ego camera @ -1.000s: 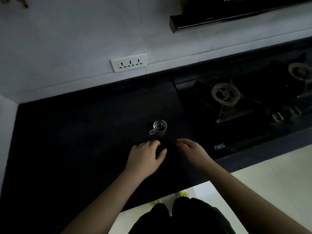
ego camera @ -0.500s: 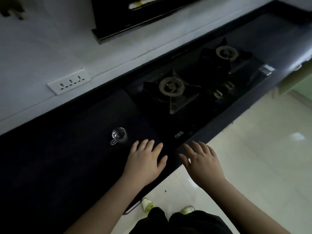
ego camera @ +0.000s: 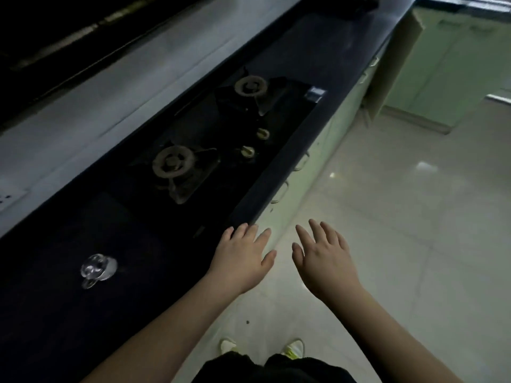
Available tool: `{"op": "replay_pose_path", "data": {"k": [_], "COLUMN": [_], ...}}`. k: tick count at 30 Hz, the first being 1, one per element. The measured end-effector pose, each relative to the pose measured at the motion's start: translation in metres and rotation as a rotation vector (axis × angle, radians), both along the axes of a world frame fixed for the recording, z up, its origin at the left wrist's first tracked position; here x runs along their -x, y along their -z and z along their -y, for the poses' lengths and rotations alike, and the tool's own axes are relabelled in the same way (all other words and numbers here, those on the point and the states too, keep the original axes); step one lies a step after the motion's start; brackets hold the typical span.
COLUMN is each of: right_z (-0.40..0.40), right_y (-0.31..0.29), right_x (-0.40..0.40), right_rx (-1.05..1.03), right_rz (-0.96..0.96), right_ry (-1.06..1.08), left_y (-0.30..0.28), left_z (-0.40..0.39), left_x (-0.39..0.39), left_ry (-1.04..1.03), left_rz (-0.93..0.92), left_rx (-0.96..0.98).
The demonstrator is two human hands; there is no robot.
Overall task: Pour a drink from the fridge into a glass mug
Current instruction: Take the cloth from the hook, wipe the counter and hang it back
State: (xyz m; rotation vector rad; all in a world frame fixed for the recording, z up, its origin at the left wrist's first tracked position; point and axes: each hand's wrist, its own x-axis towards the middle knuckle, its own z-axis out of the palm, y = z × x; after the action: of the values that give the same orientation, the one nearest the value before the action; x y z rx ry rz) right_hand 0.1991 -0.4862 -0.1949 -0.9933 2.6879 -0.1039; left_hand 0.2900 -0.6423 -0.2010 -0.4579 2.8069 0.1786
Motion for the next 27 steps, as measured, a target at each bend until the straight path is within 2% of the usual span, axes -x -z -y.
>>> {"op": "replay_pose_path", "data": {"k": [9, 23, 27], "right_z": [-0.066, -0.067, -0.072], "right_y": [-0.008, -0.030, -0.034], "right_x": [0.076, 0.228, 0.258], "right_rx": [0.010, -0.064, -0.055], "right_rz": [-0.009, -0.112, -0.102], "right_ry": [0.210, 0.478, 0.565], "left_y": [-0.015, -0.028, -0.035], "left_z": [-0.045, -0.037, -0.042], "left_x": [0.119, 0.327, 0.375], "left_ry": [0.247, 0.505, 0.576], "left_rz": [-0.110, -0.228, -0.206], "left_rx": [0.042, -0.017, -0.019]}}
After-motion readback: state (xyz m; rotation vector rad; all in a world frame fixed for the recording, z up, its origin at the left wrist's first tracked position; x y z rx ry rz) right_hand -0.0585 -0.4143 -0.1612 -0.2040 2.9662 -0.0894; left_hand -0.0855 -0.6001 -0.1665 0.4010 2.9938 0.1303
